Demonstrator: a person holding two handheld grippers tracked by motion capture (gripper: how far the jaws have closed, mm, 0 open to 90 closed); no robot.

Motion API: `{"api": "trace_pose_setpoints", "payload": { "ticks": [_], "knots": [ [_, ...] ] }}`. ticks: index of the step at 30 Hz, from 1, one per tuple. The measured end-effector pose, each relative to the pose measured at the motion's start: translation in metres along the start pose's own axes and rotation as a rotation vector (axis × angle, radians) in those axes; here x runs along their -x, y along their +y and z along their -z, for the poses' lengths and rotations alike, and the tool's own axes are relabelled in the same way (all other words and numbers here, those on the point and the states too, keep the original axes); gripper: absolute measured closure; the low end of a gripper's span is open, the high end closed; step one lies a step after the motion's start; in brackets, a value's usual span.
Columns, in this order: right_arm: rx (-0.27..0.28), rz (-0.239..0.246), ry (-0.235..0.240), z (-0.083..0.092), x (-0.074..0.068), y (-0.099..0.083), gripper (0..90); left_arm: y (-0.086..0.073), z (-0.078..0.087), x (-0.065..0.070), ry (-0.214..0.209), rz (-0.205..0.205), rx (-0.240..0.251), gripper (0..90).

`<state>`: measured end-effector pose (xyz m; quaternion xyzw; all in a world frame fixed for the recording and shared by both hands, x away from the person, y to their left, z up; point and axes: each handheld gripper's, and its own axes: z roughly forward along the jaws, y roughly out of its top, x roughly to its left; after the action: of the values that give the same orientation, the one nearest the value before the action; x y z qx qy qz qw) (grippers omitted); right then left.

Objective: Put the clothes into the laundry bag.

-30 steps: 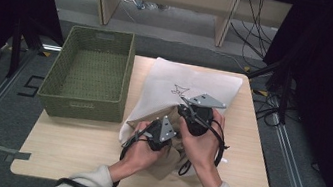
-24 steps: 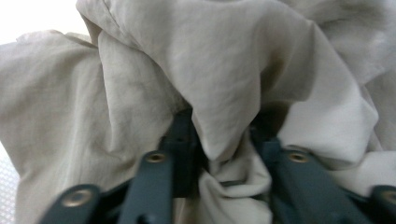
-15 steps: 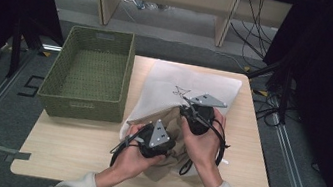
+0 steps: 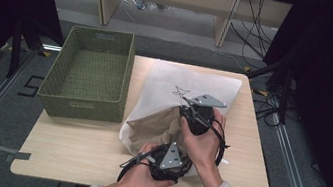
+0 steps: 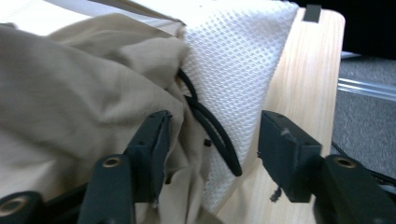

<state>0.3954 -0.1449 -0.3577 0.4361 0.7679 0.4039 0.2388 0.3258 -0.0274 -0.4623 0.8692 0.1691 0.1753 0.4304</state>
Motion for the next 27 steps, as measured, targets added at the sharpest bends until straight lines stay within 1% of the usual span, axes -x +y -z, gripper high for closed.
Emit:
{"api": "trace_pose_setpoints", "payload": {
  "ticks": [1,2,3,4,7,8,10,11,12,13,14,15,16,17,18,19,20,21,22,23,24,25,26,27],
  "knots": [
    [0.014,0.029,0.004,-0.002,0.002,0.000,88.7,0.000,-0.003,0.000,-0.008,-0.009,-0.024,46.7],
    [0.006,0.005,0.012,-0.001,0.000,0.000,88.7,-0.001,-0.008,0.002,-0.038,0.005,-0.027,49.8],
    [-0.003,0.003,0.007,-0.001,-0.001,0.000,88.7,-0.002,-0.012,0.003,-0.035,0.009,-0.029,52.3],
    [0.003,0.026,0.010,-0.001,0.000,0.000,88.7,-0.002,-0.016,0.003,-0.035,0.002,-0.040,54.5],
    [0.000,0.026,0.008,-0.001,0.000,0.000,88.7,-0.005,-0.027,0.002,-0.021,-0.031,-0.076,63.5],
    [-0.004,0.017,0.009,0.000,0.000,0.000,88.7,-0.005,-0.030,0.001,-0.015,-0.035,-0.089,66.8],
    [0.004,0.044,0.010,-0.001,0.000,0.000,88.7,-0.007,-0.036,-0.002,0.000,-0.049,-0.114,74.1],
    [0.005,0.025,0.010,-0.001,-0.001,-0.001,88.7,-0.007,-0.037,-0.004,0.003,-0.051,-0.124,78.0],
    [0.012,0.012,0.013,-0.002,-0.002,-0.001,88.7,-0.007,-0.038,-0.005,0.017,-0.045,-0.128,82.7],
    [0.008,0.009,0.006,-0.001,-0.003,0.000,88.7,-0.006,-0.040,-0.008,0.022,-0.042,-0.126,83.9],
    [0.007,0.029,0.016,0.000,-0.002,0.001,88.7,-0.005,-0.040,-0.010,0.019,-0.036,-0.129,84.5],
    [0.003,0.023,0.018,0.000,-0.002,0.001,88.7,-0.004,-0.041,-0.013,0.028,-0.030,-0.119,84.8],
    [0.011,0.033,0.010,0.001,-0.003,0.001,88.7,-0.003,-0.041,-0.015,0.039,-0.033,-0.121,85.1],
    [0.012,0.034,0.014,0.002,-0.003,0.002,88.7,-0.002,-0.042,-0.017,0.046,0.001,-0.098,85.3],
    [0.015,0.036,0.018,0.003,-0.005,0.002,88.7,-0.001,-0.042,-0.022,0.055,-0.011,-0.111,85.4],
    [0.022,0.026,0.022,0.004,-0.006,0.003,88.7,0.000,-0.043,-0.025,0.069,0.004,-0.094,85.4],
    [0.027,0.029,0.010,0.006,-0.007,0.004,88.7,0.001,-0.044,-0.028,0.081,0.005,-0.092,85.4],
    [0.028,0.026,0.021,0.007,-0.007,0.004,88.7,0.002,-0.043,-0.032,0.087,0.009,-0.101,85.5],
    [0.033,0.043,0.018,0.007,-0.005,0.005,88.7,0.003,-0.044,-0.035,0.093,0.016,-0.095,85.4],
    [0.036,0.047,0.018,0.007,-0.004,0.004,88.7,0.003,-0.045,-0.037,0.108,0.023,-0.083,85.4],
    [0.041,0.054,0.014,0.006,-0.003,0.004,88.7,0.003,-0.044,-0.040,0.123,0.008,-0.094,85.4],
    [0.036,0.015,0.006,0.006,-0.004,0.003,88.7,0.003,-0.045,-0.042,0.137,0.014,-0.087,85.3],
    [0.023,0.011,0.008,0.007,-0.003,0.004,88.7,0.003,-0.046,-0.045,0.150,0.018,-0.081,85.3],
    [0.020,0.003,0.015,0.007,-0.003,0.004,88.7,0.003,-0.046,-0.048,0.166,0.016,-0.090,85.3]
  ]
}}
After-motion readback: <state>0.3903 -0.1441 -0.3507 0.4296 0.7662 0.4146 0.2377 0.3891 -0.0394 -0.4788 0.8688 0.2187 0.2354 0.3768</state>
